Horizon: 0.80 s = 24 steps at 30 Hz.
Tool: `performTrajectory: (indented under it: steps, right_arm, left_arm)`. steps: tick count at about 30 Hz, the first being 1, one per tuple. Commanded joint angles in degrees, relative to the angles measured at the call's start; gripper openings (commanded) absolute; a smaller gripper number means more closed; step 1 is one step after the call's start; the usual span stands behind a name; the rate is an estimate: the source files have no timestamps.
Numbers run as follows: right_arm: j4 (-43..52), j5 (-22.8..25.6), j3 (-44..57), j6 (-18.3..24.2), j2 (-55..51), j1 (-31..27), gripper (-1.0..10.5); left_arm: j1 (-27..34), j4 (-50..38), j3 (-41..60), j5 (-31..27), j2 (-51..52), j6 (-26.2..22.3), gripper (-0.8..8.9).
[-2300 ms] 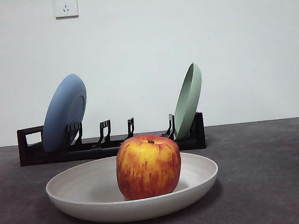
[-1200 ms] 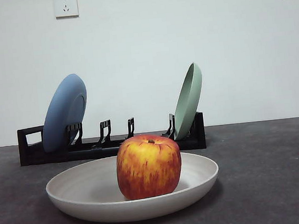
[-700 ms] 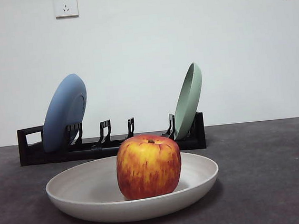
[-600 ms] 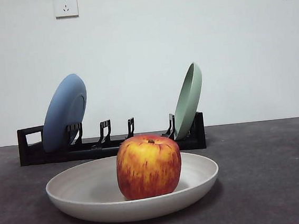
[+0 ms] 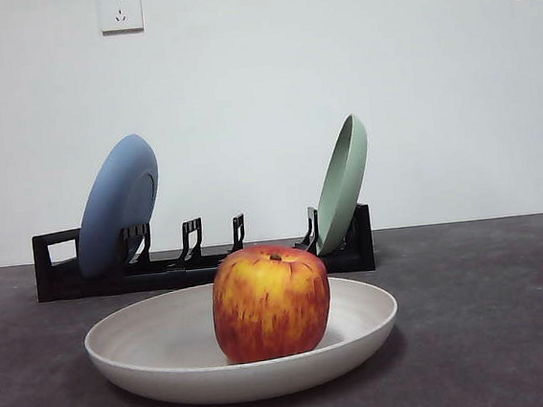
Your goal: Take the yellow plate from the plate rack,put the plate on the table,take the apple from the table,put the apple in the plate
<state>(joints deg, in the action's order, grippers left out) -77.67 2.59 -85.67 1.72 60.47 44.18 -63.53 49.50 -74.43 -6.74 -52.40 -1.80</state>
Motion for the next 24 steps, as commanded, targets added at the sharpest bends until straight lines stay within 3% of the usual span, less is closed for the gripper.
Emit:
performTrajectory:
  steps: [1,5,11,18,24]
  right_arm:
    - [-1.3,0.0,0.5,-0.2,0.1,0.1,0.0]
    - [-1.3,0.0,0.5,-0.2,0.1,0.1,0.0]
    - [-1.3,0.0,0.5,-0.2,0.1,0.1,0.0]
    - [-1.3,0.0,0.4,-0.2,0.1,0.0,0.0]
    - [-1.3,0.0,0.4,-0.2,0.1,0.1,0.0]
  left_arm:
    - [6.0,-8.5,-0.1,0.8,0.7,-10.2,-0.03]
    - [19.1,-15.8,0.0,10.3,1.1,-11.9,-0.03]
    - [39.7,-18.8,0.3,23.3,2.7,-12.2,-0.03]
    - [52.0,-20.5,5.8,23.7,10.1,-16.1,-0.03]
    - [58.8,-31.1,21.6,23.7,20.2,-15.5,-0.03]
